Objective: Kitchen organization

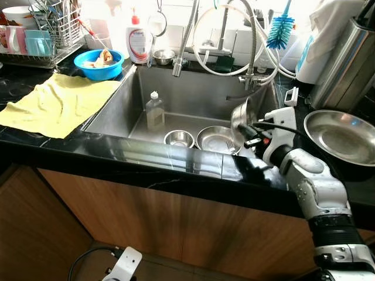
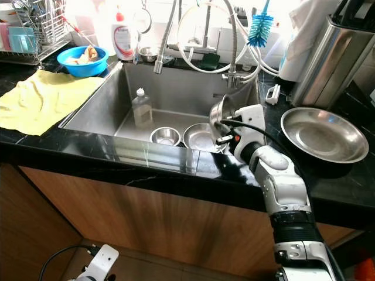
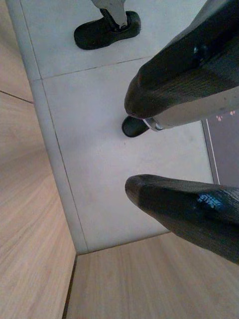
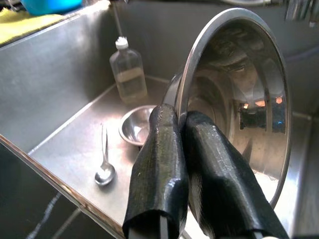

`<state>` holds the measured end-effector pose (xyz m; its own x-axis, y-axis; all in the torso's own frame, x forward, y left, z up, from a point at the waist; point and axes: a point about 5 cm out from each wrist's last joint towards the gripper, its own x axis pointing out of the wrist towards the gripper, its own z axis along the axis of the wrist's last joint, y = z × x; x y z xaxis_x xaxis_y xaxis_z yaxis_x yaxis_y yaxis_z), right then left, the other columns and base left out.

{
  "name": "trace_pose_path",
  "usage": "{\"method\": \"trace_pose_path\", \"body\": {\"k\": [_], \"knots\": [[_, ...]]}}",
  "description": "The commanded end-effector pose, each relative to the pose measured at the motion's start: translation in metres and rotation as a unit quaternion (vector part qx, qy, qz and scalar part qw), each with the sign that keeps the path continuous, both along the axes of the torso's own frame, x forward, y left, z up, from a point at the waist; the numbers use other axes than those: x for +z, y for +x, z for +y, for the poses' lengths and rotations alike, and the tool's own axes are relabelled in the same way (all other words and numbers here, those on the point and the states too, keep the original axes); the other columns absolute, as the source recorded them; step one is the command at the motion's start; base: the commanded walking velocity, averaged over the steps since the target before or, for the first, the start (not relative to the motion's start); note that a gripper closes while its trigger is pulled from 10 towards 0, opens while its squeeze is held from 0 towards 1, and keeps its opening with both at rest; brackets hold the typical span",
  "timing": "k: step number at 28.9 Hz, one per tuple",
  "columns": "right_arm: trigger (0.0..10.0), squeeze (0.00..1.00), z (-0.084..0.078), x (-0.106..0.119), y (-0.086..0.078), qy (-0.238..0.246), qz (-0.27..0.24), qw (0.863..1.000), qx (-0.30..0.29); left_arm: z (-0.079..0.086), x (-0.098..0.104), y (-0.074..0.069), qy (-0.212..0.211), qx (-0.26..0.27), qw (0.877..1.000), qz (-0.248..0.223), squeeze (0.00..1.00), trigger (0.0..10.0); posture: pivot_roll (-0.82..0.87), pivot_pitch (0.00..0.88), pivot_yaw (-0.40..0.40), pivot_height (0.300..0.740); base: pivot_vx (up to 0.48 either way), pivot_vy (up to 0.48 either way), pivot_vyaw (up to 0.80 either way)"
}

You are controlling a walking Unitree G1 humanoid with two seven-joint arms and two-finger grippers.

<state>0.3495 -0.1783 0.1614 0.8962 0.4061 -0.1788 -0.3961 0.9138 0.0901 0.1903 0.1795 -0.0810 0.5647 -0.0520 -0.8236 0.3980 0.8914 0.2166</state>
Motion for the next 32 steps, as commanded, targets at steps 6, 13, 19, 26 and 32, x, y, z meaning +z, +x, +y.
{"method": "trace_pose_path", "body": {"k": [6, 13, 19, 26, 32], "knots": [[10.0, 1.00, -0.007, 0.003, 0.005, 0.011, -0.009, 1.000, -0.022, 0.000, -0.001, -0.002, 0.004, -0.004, 1.000, 0.003, 0.00, 10.0, -0.12, 0.006, -0.054, 0.740, 0.000, 0.000, 0.00], [10.0, 1.00, -0.009, 0.001, 0.005, 0.009, -0.007, 1.000, -0.029, 0.000, -0.001, -0.002, 0.005, -0.005, 1.000, 0.003, 0.00, 10.0, -0.12, 0.007, -0.052, 0.740, 0.000, 0.000, 0.00], [10.0, 1.00, -0.012, -0.002, 0.007, 0.009, -0.007, 0.999, -0.050, 0.000, -0.001, -0.002, 0.005, -0.006, 1.000, 0.003, 0.00, 10.0, -0.12, 0.007, -0.050, 0.740, 0.000, 0.000, 0.00], [10.0, 0.00, -0.027, 0.004, 0.010, -0.015, -0.028, 0.992, -0.124, 0.000, -0.001, -0.002, 0.005, -0.006, 1.000, 0.003, 0.00, 10.0, -0.12, 0.008, -0.049, 0.740, 0.000, 0.000, 0.00], [10.0, 0.00, -0.049, 0.051, 0.002, -0.037, -0.132, 0.964, -0.229, 0.001, -0.001, -0.002, 0.007, -0.007, 1.000, 0.004, 0.00, 10.0, -0.12, 0.010, -0.047, 0.740, 0.000, 0.000, 0.00]]}}
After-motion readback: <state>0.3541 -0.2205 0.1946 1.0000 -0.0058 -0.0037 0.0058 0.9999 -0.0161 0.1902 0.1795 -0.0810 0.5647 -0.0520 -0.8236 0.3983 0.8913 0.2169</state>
